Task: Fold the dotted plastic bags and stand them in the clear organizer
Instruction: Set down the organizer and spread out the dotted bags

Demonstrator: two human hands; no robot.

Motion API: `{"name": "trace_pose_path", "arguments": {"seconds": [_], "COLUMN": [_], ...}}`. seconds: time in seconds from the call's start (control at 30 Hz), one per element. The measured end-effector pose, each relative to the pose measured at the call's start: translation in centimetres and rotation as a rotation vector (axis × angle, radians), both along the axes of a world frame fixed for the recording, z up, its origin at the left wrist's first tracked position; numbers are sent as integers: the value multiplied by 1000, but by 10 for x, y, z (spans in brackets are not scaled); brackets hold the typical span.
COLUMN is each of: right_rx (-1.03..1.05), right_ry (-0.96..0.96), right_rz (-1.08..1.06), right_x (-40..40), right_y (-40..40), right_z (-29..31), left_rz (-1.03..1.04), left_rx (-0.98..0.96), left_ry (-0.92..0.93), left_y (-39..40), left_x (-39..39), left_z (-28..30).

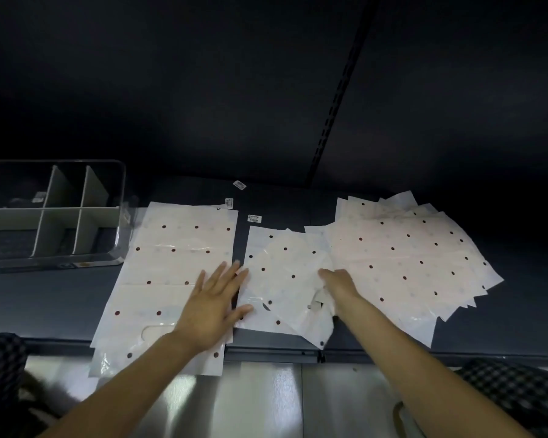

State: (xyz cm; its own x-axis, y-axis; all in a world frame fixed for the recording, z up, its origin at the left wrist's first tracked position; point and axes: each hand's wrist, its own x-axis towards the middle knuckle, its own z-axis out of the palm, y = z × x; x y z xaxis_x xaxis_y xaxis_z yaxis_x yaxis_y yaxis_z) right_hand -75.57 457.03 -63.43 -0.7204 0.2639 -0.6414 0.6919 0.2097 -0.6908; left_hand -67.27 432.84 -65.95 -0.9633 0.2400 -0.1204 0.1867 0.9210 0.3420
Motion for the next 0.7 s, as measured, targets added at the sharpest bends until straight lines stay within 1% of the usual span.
{"name": "trace_pose_path", "arguments": {"seconds": [0.1,0.2,0.3,0.37,0.4,0.43,0.5,0.57,0.6,0.63,0.67,0.7], "right_rx": [-192,-340,-376,-371,-337,-265,-14,352,536,691,796,851], "right_ry": [-56,-66,4,28,37,67,222,397,429,409,345,270], "right_rz": [-194,-276,-289,-218,-159,-87,63,184,238,290,341,379], "right_x": [13,27,37,40,40,39,35,29,27,25,24,24], "right_y": [-23,-36,-33,-30,-28,-24,-6,25,44,64,83,100], "right_z": [-3,-2,-2,-4,-4,-5,-7,-6,-7,-10,-13,-17], "left_rz": [-53,-119,-163,-217,-233,-235,-228,-267,-288,-303,-318,-323], "left_rx": [89,112,94,35,11,7,20,6,-13,-28,-50,-66], "left_ry": [-28,-67,-87,-55,-50,-57,-90,-102,-113,-118,-114,-105], "left_y": [27,44,50,51,49,46,39,31,28,26,23,21], "left_x": [2,3,1,-1,-3,-5,-10,-17,-20,-23,-26,-30], "left_z": [1,2,8,13,15,17,19,22,24,25,24,24]}}
